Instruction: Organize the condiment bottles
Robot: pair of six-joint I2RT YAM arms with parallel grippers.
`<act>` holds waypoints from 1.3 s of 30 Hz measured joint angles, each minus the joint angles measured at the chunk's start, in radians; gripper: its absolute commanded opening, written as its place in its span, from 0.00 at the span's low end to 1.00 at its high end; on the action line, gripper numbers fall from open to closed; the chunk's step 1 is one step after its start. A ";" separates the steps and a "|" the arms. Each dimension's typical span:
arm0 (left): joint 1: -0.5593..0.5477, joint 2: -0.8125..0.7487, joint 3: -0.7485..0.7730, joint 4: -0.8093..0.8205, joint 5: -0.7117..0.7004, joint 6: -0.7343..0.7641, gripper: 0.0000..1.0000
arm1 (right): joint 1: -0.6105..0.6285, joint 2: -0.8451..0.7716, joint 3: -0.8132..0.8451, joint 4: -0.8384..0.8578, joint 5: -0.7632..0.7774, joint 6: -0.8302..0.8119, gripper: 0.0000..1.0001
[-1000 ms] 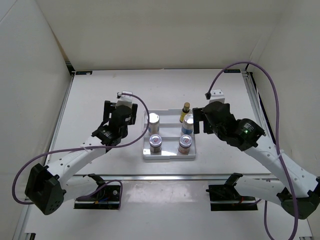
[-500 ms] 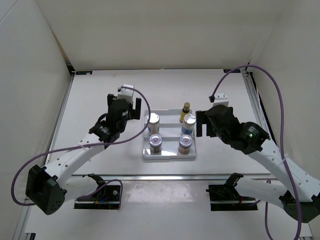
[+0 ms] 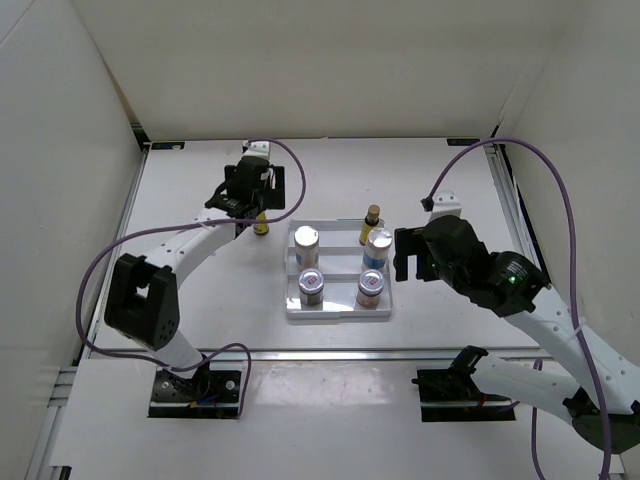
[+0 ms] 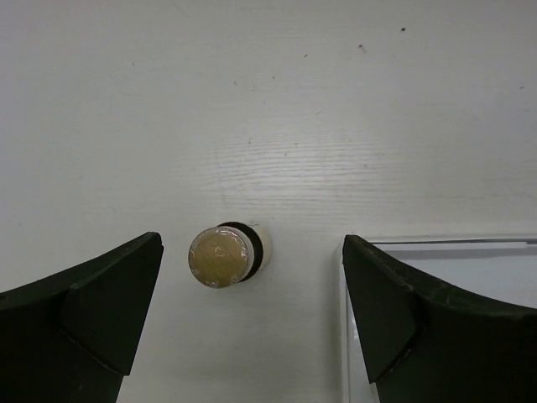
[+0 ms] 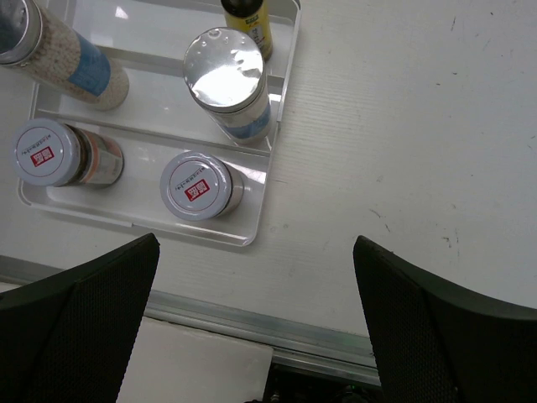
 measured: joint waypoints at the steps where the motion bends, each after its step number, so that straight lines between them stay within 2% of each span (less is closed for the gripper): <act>1: 0.010 0.015 0.004 -0.009 0.003 -0.005 0.98 | 0.000 -0.005 0.000 -0.001 -0.002 -0.002 1.00; 11: 0.063 0.080 0.052 -0.056 0.026 -0.054 0.89 | 0.000 -0.030 -0.019 -0.003 -0.010 -0.009 1.00; 19: 0.073 0.086 0.051 -0.052 0.049 -0.071 0.75 | 0.000 -0.034 -0.039 -0.006 -0.008 -0.012 1.00; 22: 0.079 0.086 0.051 -0.045 0.055 -0.072 0.67 | 0.000 -0.038 -0.039 -0.006 -0.008 -0.014 1.00; 30: 0.092 0.086 0.041 -0.031 0.068 -0.074 0.61 | 0.000 -0.046 -0.039 -0.006 -0.004 -0.017 1.00; 34: 0.098 0.086 0.033 -0.034 0.078 -0.074 0.55 | 0.000 -0.048 -0.039 -0.007 0.000 -0.017 1.00; 35: 0.100 0.086 0.033 -0.034 0.082 -0.074 0.52 | 0.000 -0.049 -0.041 -0.007 0.000 -0.017 1.00; 36: 0.101 0.086 0.033 -0.034 0.088 -0.075 0.44 | 0.000 -0.050 -0.044 -0.007 0.001 -0.018 1.00; 38: 0.103 0.086 0.033 -0.034 0.100 -0.071 0.34 | 0.000 -0.051 -0.053 -0.007 0.001 -0.018 1.00; 39: 0.105 0.086 0.033 -0.034 0.101 -0.069 0.20 | 0.000 -0.052 -0.058 -0.008 0.001 -0.018 1.00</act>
